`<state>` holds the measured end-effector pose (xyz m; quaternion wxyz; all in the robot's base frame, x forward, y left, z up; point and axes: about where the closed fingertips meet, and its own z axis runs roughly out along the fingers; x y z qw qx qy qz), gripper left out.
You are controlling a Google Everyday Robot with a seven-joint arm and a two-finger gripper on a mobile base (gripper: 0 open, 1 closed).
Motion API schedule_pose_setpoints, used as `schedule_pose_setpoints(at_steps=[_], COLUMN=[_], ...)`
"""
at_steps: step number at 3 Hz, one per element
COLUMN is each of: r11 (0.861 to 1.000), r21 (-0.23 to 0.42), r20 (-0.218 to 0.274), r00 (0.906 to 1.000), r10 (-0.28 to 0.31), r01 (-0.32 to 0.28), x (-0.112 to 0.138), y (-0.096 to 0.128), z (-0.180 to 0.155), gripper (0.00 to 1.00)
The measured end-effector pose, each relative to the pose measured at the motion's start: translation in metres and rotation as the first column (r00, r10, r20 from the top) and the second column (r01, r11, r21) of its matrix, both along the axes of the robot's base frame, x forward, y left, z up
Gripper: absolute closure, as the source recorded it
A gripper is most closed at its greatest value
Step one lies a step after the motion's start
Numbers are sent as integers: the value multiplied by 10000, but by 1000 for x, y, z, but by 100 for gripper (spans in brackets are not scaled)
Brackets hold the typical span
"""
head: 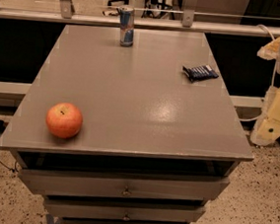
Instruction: Move rxbar blueberry near apple
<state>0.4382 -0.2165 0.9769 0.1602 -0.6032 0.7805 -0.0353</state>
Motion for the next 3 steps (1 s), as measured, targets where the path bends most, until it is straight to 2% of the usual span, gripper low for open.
schedule_pose_setpoints(at_steps=[1,2,3], r11=[10000,9999,9977], r21=[0,151,614], r20=[0,203,384], r00=[10000,9998,9988], r10=[0,-15,-315], r01=[0,12,291], x=[0,-1,10], y=[0,-1,-5], z=[0,7,-8], gripper=[0,0,0])
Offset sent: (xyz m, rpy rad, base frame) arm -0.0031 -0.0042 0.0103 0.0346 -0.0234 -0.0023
